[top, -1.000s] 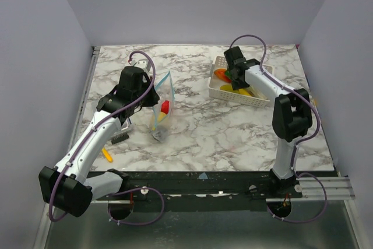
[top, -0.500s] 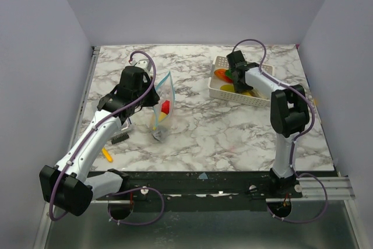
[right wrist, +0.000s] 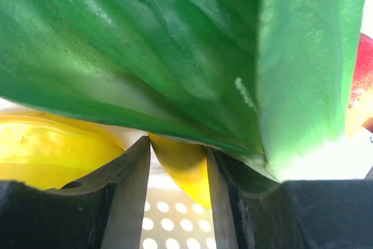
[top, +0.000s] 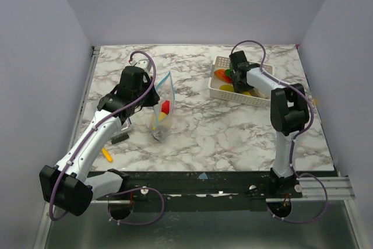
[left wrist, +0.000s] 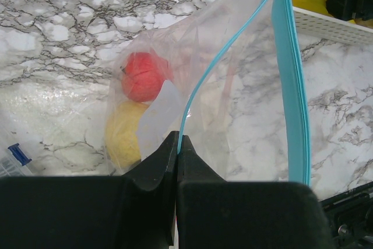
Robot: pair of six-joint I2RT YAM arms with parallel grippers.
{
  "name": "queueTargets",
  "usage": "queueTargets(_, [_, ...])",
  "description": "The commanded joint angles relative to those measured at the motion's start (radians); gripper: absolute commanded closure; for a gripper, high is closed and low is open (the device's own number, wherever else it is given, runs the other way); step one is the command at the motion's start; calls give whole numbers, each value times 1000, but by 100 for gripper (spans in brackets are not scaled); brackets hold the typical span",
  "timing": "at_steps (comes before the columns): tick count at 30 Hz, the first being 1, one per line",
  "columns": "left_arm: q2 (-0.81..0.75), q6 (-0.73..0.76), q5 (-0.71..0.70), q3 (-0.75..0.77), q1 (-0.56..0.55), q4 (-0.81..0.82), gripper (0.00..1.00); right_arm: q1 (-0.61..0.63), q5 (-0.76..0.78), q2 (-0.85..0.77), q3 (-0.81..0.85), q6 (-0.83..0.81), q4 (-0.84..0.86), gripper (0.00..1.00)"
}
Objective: Place the food in the zip-top bag and seal the zipper
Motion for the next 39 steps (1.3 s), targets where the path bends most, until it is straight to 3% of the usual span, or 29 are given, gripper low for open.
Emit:
queueTargets(1, [3, 7, 8, -12, 5, 13, 100, -1, -162, 33, -8, -50, 25, 59])
queueTargets(5, [4, 5, 14, -12, 5, 14, 100, -2, -188, 8, -20, -88, 54, 77])
queueTargets(11, [2, 5, 14, -14, 5, 14, 100, -2, -278, -47, -15, -84, 75, 81])
queueTargets(16, [2, 5, 11, -14, 5, 14, 100, -1, -356, -115, -14, -43, 104, 92])
queueTargets(29, [1, 5, 10, -14, 7, 15, 100, -1, -598, -165, -32, -21, 159, 98])
queueTargets(39, [13, 2, 21, -12, 12, 16, 100, -2, -733, -154, 43, 214, 263, 99])
